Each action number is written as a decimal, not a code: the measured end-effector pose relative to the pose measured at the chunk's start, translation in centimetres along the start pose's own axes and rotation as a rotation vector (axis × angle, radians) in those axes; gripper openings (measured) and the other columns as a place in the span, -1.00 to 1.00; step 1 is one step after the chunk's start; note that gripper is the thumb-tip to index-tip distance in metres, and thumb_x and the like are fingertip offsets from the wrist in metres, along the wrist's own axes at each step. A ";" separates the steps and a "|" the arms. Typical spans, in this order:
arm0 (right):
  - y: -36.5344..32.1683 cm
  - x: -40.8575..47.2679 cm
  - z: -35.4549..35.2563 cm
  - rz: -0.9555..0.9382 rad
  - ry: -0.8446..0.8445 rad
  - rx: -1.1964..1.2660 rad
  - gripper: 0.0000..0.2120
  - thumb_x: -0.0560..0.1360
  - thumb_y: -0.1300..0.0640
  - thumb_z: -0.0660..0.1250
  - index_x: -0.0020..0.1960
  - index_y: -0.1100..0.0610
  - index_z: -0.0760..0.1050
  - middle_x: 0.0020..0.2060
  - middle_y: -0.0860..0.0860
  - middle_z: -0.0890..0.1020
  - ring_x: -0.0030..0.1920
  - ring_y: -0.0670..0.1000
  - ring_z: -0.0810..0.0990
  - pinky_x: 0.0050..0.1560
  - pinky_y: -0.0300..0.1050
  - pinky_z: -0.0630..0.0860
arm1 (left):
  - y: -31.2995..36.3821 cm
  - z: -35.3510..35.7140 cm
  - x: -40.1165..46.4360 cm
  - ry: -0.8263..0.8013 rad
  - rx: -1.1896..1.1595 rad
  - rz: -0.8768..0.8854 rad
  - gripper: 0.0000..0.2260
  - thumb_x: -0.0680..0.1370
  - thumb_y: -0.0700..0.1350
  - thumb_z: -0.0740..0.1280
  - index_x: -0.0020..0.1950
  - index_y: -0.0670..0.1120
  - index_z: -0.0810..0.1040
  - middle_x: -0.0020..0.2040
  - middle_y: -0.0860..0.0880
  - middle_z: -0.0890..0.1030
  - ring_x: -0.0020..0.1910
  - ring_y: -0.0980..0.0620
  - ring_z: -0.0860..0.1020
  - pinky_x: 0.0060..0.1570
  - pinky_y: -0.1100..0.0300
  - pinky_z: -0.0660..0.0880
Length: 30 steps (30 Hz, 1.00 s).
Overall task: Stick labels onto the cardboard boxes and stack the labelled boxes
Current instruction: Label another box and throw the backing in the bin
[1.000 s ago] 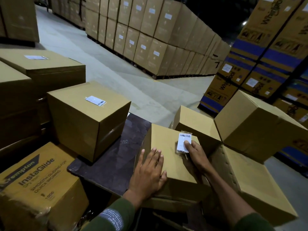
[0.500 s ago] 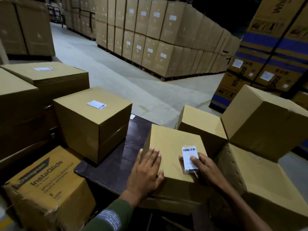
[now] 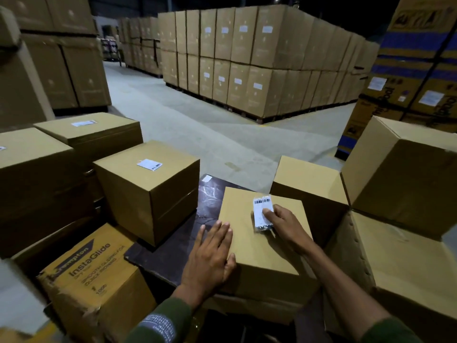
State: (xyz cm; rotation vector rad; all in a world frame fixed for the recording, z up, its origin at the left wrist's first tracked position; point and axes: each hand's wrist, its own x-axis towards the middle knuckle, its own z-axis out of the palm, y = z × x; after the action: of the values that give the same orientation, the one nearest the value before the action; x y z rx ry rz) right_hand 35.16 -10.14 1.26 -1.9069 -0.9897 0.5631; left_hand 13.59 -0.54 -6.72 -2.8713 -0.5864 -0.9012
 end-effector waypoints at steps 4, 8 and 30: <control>1.2 -3.9 -1.1 -0.052 -0.061 -0.066 -0.71 0.62 -0.05 0.24 -0.04 0.18 0.53 -0.16 0.01 0.67 -0.18 -0.04 0.64 -0.19 -0.15 0.47 | 0.1 0.2 0.1 0.010 0.012 0.001 -0.52 0.58 0.04 0.14 0.41 -0.19 0.48 0.44 -0.14 0.44 0.48 -0.09 0.32 0.40 -0.17 0.20; 2.6 -5.5 -2.9 -0.076 -0.056 -0.116 -0.71 0.61 -0.05 0.26 -0.15 0.14 0.49 -0.27 -0.01 0.64 -0.30 -0.15 0.57 -0.27 -0.17 0.41 | 0.2 0.5 0.0 0.006 0.016 -0.009 -0.51 0.60 0.03 0.11 0.43 -0.20 0.45 0.46 -0.14 0.41 0.50 -0.08 0.28 0.42 -0.17 0.21; 4.7 -4.0 -4.6 -0.142 -0.034 -0.091 -0.66 0.60 -0.09 0.26 -0.12 0.19 0.50 -0.22 0.05 0.66 -0.19 0.04 0.64 -0.17 0.08 0.53 | 1.1 -0.8 -0.3 -0.029 0.090 -0.091 -0.50 0.59 0.01 0.12 0.44 -0.24 0.41 0.44 -0.22 0.41 0.46 -0.10 0.31 0.43 -0.05 0.15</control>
State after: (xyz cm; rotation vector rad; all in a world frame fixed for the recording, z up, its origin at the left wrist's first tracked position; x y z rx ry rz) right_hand 37.99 -17.06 -0.48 -1.8938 -1.1795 0.4763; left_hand 13.36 -1.80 -6.16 -2.8018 -0.7455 -0.8229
